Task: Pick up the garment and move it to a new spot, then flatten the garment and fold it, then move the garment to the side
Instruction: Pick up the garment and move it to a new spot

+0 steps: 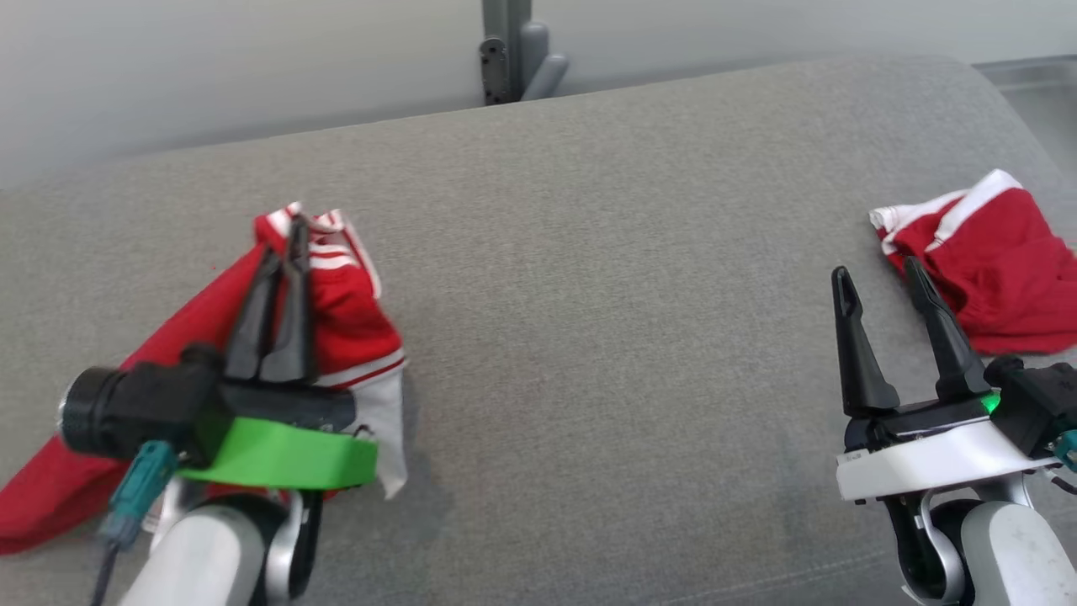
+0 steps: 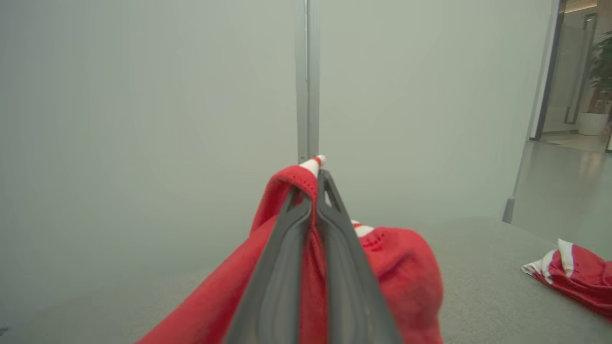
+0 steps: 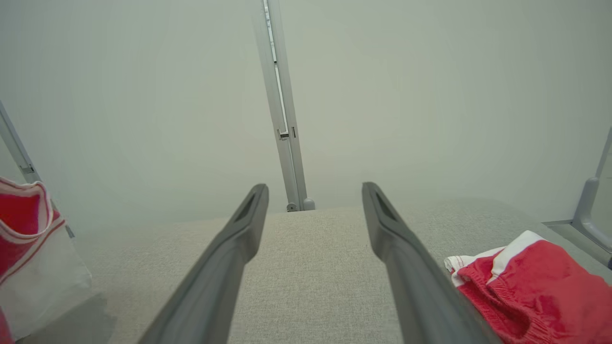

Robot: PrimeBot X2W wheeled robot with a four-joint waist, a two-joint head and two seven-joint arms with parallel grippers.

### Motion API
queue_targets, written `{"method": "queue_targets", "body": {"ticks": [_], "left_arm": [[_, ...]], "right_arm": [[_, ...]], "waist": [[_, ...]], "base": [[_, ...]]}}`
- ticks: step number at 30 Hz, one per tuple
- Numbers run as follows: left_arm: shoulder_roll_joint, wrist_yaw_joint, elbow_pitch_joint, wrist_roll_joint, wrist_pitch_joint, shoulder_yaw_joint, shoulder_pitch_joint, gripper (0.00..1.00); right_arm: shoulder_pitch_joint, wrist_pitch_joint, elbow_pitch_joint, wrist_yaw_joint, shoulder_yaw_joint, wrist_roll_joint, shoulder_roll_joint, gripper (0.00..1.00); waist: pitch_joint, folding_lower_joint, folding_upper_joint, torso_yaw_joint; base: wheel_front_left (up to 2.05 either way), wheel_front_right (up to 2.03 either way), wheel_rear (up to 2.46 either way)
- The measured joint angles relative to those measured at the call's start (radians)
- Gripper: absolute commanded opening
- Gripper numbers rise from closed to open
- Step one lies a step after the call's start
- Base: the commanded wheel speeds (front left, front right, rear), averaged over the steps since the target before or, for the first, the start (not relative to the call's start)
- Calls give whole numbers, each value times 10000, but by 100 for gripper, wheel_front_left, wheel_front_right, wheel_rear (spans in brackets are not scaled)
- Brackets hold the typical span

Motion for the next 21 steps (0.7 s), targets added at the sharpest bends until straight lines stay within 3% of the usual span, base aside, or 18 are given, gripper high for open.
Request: {"method": "queue_targets", "body": {"ticks": [10,17,18,19,20,21], "left_arm": [[-1697,-1342,3438,-134,-84,-1822,-2141,0],[-2366,-1948,5879,-435,-453,-2320,-2522,0],[-2426,-2048,6115,-525,-485,-2366,-2569,30],[-2483,-2151,6326,-591,-472,-2426,-2592,79],[-2543,-2213,6468,-639,-508,-2474,-2594,100],[-2577,-2263,6596,-644,-564,-2518,-2600,100]], "right_arm": [[-314,-445,508,0,155,347,125,100],[-391,-696,842,0,138,430,215,100],[-401,-702,886,0,128,435,224,100],[-410,-736,928,0,113,435,230,100],[-420,-759,963,0,65,435,236,100],[-424,-769,999,0,50,433,234,100]], "waist": [[715,0,0,-1683],[1267,0,0,-2639],[1344,0,0,-2727],[1418,0,0,-2791],[1481,0,0,-2837],[1525,0,0,-2862]], "base": [[0,0,0],[0,0,0],[0,0,0],[0,0,0],[0,0,0],[0,0,0]]}}
